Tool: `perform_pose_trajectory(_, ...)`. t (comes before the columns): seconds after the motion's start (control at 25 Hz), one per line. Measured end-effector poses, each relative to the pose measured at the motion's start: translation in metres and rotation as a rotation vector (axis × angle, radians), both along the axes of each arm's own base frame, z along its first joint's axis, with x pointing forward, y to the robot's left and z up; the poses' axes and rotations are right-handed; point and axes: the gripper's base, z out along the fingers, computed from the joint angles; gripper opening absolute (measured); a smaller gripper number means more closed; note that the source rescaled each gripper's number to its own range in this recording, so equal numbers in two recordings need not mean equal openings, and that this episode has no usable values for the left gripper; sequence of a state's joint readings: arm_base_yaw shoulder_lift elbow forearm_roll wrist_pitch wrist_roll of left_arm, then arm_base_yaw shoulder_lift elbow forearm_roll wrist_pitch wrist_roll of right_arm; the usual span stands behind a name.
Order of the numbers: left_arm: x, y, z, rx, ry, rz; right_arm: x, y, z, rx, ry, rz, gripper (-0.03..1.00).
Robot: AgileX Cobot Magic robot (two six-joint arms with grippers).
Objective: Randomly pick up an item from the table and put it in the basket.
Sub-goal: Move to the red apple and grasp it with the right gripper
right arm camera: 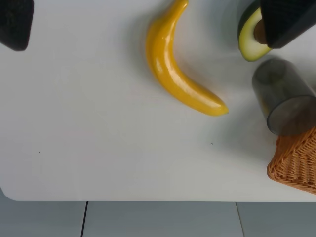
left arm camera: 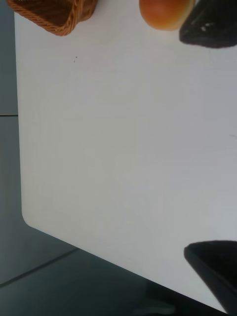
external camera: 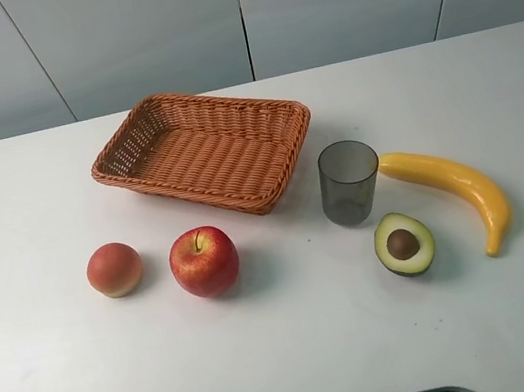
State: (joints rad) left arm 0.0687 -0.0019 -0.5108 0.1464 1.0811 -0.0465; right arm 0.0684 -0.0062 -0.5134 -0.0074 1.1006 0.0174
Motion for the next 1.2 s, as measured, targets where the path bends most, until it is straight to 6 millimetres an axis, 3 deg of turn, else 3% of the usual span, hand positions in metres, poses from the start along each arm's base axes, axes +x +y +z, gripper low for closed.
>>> perform_pose_trajectory(1.2,0.0000,0.0000,0.0000,0.000,0.000,0.000,-0.0038,0.0030,0.0039,0.032,0.010,0.023,1.00)
